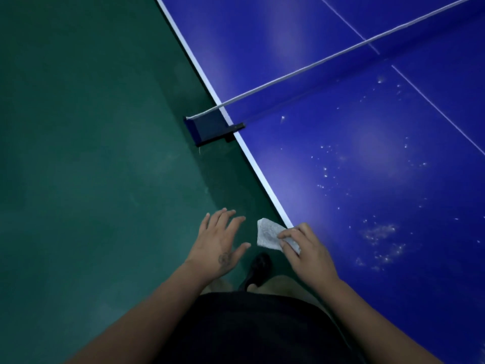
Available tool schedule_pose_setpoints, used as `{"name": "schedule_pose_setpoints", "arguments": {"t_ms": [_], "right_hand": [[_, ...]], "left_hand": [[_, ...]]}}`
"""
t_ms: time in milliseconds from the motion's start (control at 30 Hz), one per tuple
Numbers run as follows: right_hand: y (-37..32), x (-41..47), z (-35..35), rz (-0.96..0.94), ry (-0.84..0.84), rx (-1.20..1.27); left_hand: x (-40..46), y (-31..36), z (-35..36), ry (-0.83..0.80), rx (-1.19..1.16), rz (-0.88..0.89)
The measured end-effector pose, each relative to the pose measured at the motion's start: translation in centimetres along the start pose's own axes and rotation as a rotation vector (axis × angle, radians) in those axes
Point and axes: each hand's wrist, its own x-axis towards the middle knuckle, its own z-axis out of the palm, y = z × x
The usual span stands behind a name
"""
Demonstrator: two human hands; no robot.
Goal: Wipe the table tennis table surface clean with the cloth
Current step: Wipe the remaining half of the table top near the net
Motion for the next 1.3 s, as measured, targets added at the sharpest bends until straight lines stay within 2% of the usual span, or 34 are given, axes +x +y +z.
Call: {"name": "schedule_pose_setpoints", "arguments": {"t_ms": [333,533,800,933,1033,1167,1233,1300], "right_hand": [[2.1,8.5,-2.2,0.12,0.098,-0.009],[1.8,13.4,-1.1,0.085,0.16,-0.115],[-1.7,18.2,0.5,0.309,0.22,-0.162],[-3.2,19.7,1.8,0.381,0.247,-0.161],[-3.8,20.2,2.8,0.442,0.267,-0.122],[-3.9,20.1,3.8,0.508,0.281,-0.095],[-3.6,20.1,4.2,0.509,0.285,-0.122],[-2.7,20.0,4.3,0.499,0.259,-0.175]], "left_hand": [[11.7,-1.3,-3.3,-0.09,0.019,0.117],[19.6,-3.8,-4.6,-0.172,0.001,0.216],[30.1,-8.2,-5.3,-0.226,-0.044,0.451],[33.9,-9.3,-3.7,-0.321,-0.109,0.51],[35.4,-8.3,-4.0,-0.462,-0.163,0.455],[35.9,-6.6,-4.0,-0.655,-0.53,0.206],[36.1,-6.1,-3.1,-0.638,-0.659,0.131],[36.6,-5.4,-2.0,-0.603,-0.677,0.117]]}}
